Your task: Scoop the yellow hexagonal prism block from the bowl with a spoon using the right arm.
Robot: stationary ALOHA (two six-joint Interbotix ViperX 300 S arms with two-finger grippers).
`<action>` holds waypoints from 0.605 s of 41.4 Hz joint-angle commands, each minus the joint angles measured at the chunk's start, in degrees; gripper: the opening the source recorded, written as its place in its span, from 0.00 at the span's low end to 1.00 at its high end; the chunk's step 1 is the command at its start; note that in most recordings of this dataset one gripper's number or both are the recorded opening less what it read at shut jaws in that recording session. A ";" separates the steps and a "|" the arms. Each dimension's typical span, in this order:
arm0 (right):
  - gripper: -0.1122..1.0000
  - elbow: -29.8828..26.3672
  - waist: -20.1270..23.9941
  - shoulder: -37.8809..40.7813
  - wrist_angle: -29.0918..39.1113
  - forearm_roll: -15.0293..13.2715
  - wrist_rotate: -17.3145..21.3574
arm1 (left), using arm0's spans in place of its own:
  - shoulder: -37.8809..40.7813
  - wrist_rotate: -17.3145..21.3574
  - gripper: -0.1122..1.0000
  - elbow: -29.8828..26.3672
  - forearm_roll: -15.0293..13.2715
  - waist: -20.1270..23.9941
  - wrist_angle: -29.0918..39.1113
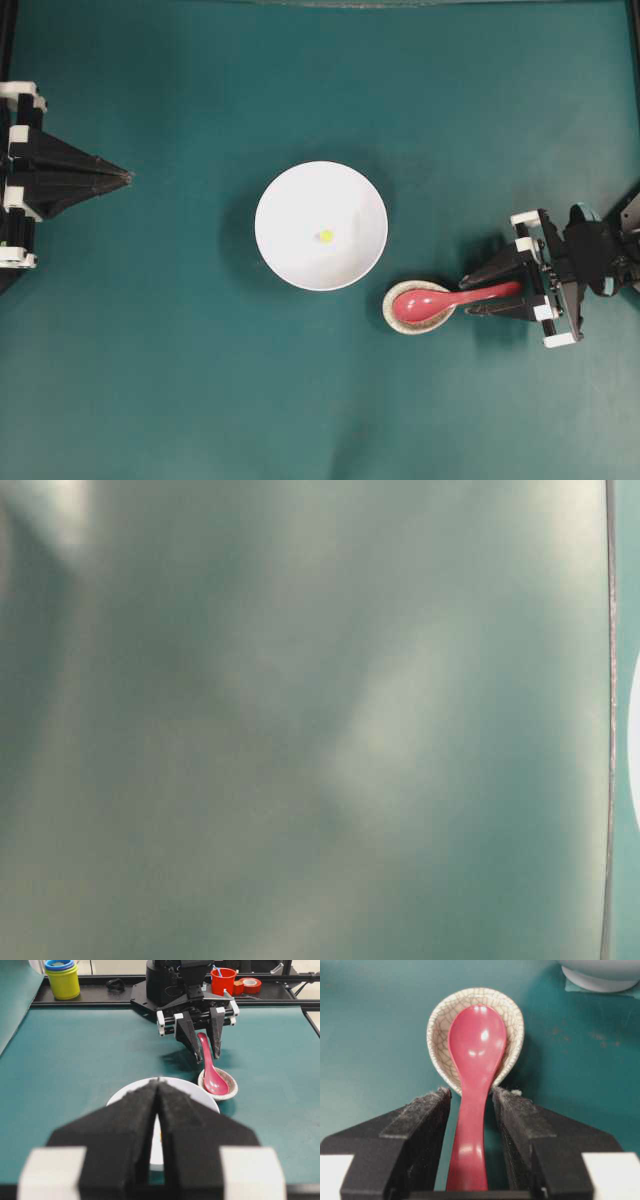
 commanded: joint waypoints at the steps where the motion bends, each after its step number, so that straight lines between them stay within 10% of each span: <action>1: 0.52 -0.26 0.18 -0.62 -0.18 0.09 -0.18 | 0.53 -0.09 0.11 -0.97 0.00 0.18 -0.35; 16: 0.51 -0.35 0.26 -0.62 -0.35 0.09 -0.26 | 0.53 -0.09 0.11 -0.97 0.00 0.18 -0.26; 25: 0.30 -0.26 0.35 -0.70 -0.18 -0.09 -0.26 | 0.53 -0.09 0.11 -0.97 0.00 0.09 -0.18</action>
